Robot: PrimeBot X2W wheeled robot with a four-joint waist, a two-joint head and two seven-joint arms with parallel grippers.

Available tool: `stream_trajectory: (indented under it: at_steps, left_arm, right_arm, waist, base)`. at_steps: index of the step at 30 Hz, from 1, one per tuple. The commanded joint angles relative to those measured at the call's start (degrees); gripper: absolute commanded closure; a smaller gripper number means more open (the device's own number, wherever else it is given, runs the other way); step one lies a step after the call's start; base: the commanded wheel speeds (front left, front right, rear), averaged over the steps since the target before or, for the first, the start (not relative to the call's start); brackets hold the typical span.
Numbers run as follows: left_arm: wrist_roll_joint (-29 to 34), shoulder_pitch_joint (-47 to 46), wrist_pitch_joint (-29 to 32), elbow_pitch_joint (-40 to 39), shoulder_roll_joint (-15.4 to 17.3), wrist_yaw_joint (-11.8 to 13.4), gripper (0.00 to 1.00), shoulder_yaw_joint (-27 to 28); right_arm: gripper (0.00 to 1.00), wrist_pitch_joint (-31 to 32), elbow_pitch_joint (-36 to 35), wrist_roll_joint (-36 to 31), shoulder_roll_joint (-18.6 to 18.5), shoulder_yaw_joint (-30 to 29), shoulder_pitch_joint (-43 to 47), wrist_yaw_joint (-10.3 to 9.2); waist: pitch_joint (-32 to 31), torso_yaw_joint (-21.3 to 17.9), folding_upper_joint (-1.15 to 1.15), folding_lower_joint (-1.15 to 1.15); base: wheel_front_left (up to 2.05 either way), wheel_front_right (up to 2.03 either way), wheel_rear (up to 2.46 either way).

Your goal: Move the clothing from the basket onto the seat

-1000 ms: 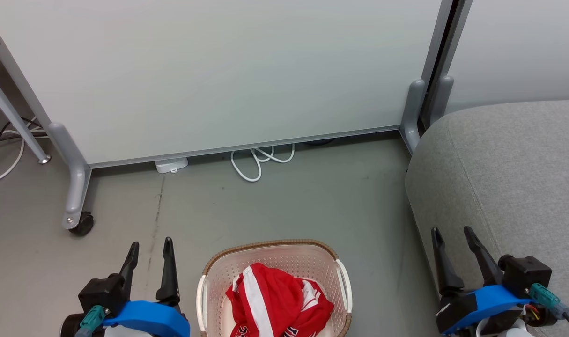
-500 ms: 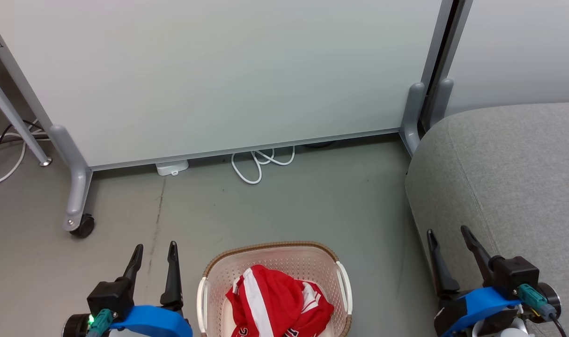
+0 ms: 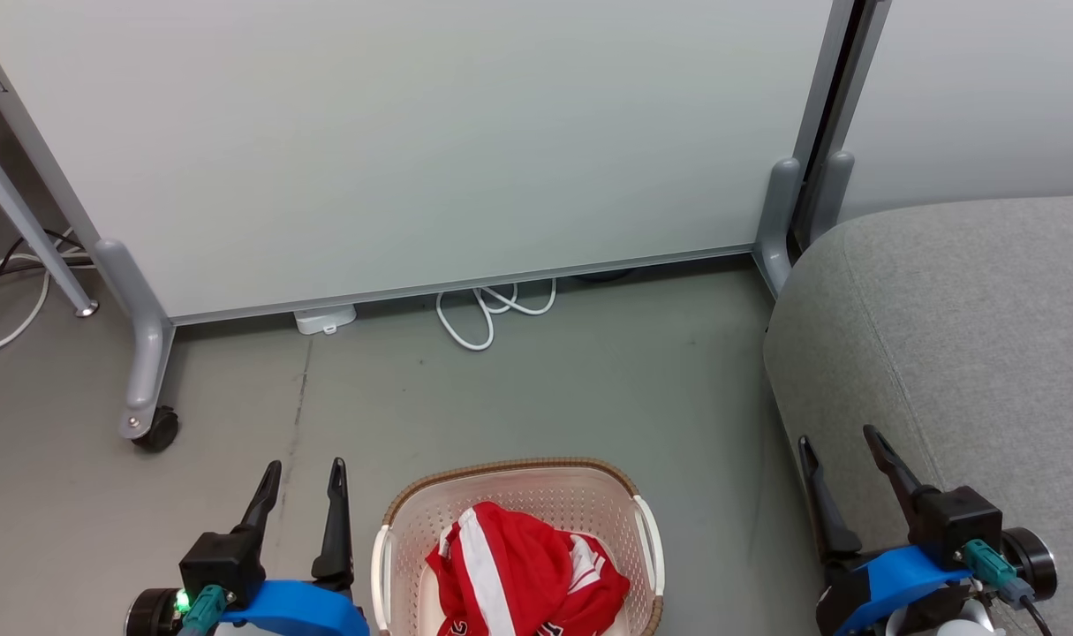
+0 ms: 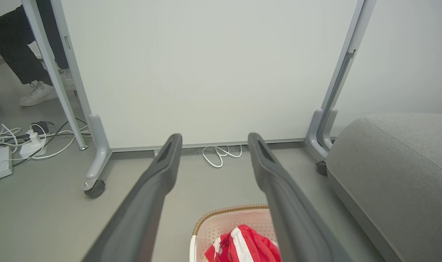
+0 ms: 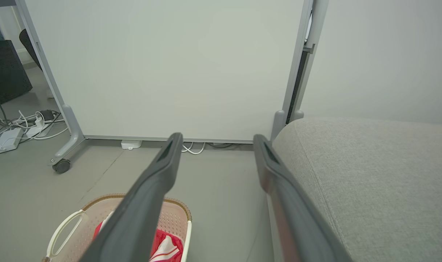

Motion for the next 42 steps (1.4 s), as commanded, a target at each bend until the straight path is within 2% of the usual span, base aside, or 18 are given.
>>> stream_trajectory:
  at_steps: [1, 12, 17, 23, 30, 42]
  left_arm:
    - [-0.07, -0.60, -0.30, 0.07, 0.00, -0.12, 0.00, 0.18]
    - [-0.06, -0.42, -0.30, 0.09, -0.24, -0.40, 0.00, 0.72]
    - [-0.56, -0.19, -0.29, 0.92, -0.34, -0.37, 0.00, 0.83]
    - [-1.15, -3.37, -0.26, 3.48, -0.37, -0.51, 0.00, 1.02]
    - [-3.08, -11.98, 0.82, 11.39, 0.55, -1.30, 0.00, 0.11]
    - [-6.19, -28.31, 4.05, 26.08, 3.28, -1.81, 0.00, -1.52]
  right_arm:
    - [0.00, -0.27, 0.13, -0.08, -0.30, 0.03, -0.39, 0.03]
    - [0.00, -0.37, 0.22, 0.44, -0.30, 0.23, -0.46, 0.03]
    - [0.00, -0.27, -0.31, 0.87, -0.28, 1.44, -1.04, 0.02]
    - [0.00, 0.06, -2.47, 1.46, -0.26, 4.57, -4.67, 0.03]
    - [0.00, -0.37, -4.70, 2.05, -0.23, 8.71, -11.64, 0.02]
    - [0.00, -1.77, -6.56, 4.75, -0.19, 14.20, -19.96, 0.02]
  waist:
    - [-0.02, 0.01, 0.00, 0.00]
    - [0.19, -0.33, 0.00, 0.00]
    - [1.68, -1.71, 0.00, 0.00]
    - [9.51, -5.51, 0.00, 0.00]
    - [21.18, -10.23, 0.00, 0.00]
    - [36.88, -14.42, 0.00, 0.00]
  base:
    - [0.00, 0.00, 0.00]
    - [0.00, 0.00, 0.00]
    - [0.00, 0.00, 0.00]
    - [0.00, 0.00, 0.00]
    - [0.00, 0.00, 0.00]
    - [0.00, 0.00, 0.00]
